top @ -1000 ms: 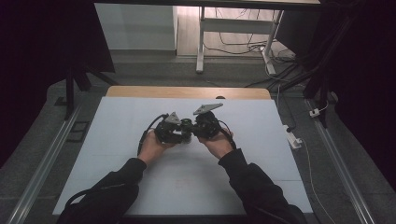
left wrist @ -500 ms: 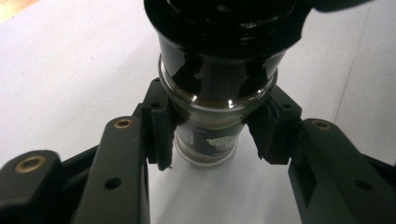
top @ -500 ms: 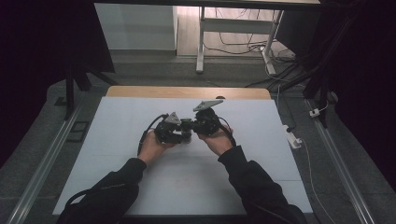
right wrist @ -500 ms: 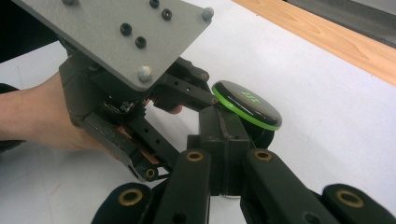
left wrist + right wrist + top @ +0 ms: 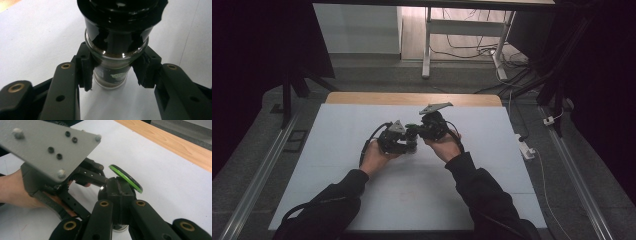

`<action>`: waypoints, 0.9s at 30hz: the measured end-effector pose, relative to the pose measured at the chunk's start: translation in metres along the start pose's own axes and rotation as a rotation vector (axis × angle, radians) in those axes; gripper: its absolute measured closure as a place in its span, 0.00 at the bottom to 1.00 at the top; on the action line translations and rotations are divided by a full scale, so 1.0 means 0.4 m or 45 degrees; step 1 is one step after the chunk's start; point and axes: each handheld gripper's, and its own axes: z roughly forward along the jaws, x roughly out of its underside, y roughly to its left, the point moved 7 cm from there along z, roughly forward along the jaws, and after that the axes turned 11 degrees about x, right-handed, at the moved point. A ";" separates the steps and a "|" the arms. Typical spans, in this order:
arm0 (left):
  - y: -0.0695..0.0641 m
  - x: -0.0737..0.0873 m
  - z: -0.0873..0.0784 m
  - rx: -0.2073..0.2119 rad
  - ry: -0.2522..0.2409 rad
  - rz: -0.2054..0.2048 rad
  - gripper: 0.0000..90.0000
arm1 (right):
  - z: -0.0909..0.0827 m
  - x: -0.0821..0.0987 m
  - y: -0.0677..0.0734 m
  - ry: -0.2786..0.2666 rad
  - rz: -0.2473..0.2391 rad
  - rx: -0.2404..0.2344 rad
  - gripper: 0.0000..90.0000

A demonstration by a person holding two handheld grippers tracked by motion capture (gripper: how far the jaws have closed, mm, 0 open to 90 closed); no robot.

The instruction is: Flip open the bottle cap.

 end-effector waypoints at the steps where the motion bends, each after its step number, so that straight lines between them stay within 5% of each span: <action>1: 0.000 0.000 0.000 0.000 0.000 0.000 0.60 | 0.001 -0.002 -0.002 -0.001 0.002 -0.001 1.00; 17: 0.000 0.000 0.000 0.000 0.005 0.002 0.60 | 0.026 -0.008 -0.035 0.007 0.046 0.026 1.00; 27: 0.000 -0.002 0.000 0.000 0.005 -0.023 0.59 | 0.015 -0.008 -0.014 0.005 0.004 -0.001 0.95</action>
